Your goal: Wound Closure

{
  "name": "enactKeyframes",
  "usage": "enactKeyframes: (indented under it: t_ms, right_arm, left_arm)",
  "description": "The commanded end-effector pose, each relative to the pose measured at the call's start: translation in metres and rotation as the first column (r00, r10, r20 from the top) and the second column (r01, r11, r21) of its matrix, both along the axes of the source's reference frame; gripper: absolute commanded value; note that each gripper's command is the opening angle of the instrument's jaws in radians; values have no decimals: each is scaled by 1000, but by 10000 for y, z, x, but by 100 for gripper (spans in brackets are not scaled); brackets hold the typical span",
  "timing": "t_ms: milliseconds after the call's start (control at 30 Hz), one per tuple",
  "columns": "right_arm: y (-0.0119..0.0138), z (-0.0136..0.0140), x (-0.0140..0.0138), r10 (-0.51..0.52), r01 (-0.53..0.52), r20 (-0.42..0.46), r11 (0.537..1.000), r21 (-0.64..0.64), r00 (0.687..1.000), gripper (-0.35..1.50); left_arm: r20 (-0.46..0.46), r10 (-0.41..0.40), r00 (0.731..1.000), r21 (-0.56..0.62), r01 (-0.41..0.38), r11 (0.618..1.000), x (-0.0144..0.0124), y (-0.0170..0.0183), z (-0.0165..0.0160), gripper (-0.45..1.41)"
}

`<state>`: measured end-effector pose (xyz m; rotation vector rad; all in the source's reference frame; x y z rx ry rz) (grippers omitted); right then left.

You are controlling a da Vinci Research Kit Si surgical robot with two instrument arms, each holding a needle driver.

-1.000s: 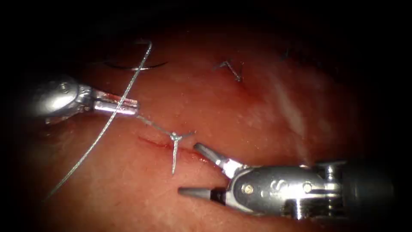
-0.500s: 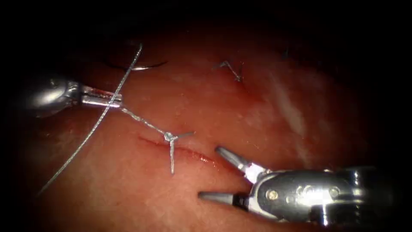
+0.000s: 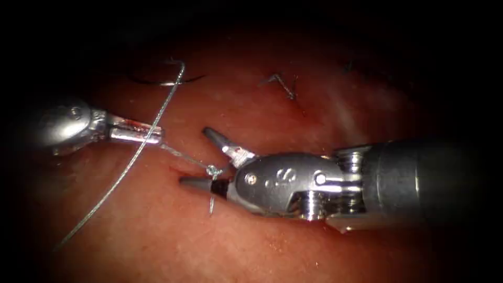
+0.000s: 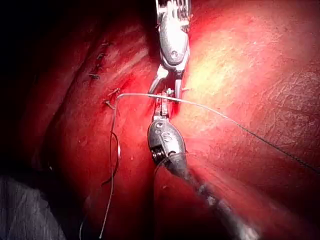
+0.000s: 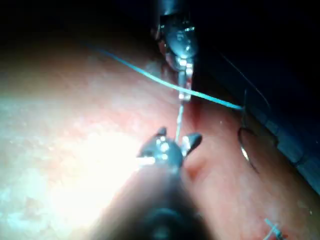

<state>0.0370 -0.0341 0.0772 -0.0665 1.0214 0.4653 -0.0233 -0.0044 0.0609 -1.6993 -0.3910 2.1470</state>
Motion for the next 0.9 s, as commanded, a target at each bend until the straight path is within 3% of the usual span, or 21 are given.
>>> enactKeyframes:
  t_ms: [33, 367, 900]
  right_arm:
    - [0, 8, 13, -2, 2, 3, 1000, -3, 1000, 143]
    - [4, 25, 22, -8, 8, 18, 1000, -2, 1000, 143]
    - [1, 13, 41, -34, 34, 3, 999, -12, 999, 143]
  left_arm:
    - [4, 2, 1000, -5, -2, 1000, -5, 0, 4, -45]
    - [22, 13, 1000, -18, -12, 1000, -20, -6, -21, -45]
    - [23, 13, 1000, -19, -12, 1000, -26, -7, -18, -45]
